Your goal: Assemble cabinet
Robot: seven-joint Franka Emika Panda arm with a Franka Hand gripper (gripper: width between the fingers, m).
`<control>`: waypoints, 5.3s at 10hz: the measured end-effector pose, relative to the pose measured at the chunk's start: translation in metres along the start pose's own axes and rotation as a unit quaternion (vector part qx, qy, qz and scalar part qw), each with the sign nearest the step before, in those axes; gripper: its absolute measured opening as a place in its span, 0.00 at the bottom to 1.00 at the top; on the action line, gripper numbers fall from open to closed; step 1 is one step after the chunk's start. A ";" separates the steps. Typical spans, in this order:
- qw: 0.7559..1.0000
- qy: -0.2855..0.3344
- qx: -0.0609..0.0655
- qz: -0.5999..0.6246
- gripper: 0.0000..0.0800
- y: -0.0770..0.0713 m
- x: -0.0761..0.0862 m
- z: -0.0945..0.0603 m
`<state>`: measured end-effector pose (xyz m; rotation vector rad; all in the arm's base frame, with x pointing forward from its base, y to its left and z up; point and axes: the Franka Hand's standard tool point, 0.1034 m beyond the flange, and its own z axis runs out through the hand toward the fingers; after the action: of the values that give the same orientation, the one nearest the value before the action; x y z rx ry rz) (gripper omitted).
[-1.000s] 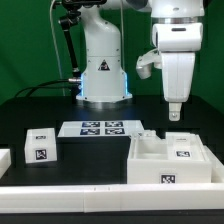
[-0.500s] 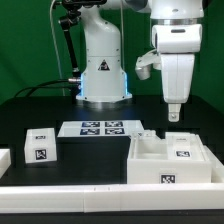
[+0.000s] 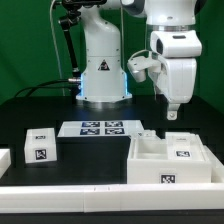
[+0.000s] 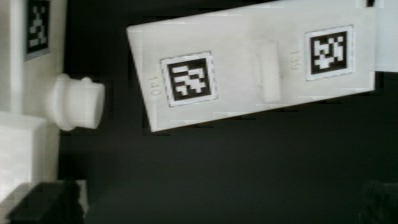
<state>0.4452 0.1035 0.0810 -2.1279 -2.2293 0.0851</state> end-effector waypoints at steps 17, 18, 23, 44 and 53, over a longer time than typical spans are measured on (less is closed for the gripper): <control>0.991 0.023 0.037 -0.127 1.00 -0.023 -0.031 0.047; 0.991 0.025 0.041 -0.126 1.00 -0.026 -0.031 0.051; 0.991 0.029 0.046 -0.122 1.00 -0.027 -0.029 0.059; 0.997 0.018 0.037 -0.069 0.00 -0.026 -0.031 0.043; 0.991 0.025 0.041 -0.126 0.74 -0.025 -0.031 0.051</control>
Offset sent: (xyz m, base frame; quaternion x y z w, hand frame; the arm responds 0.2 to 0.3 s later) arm 0.0000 0.0000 0.0000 0.0000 0.0000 0.0000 1.0000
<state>0.4175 0.0709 0.0320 -1.7725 -2.3988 0.1084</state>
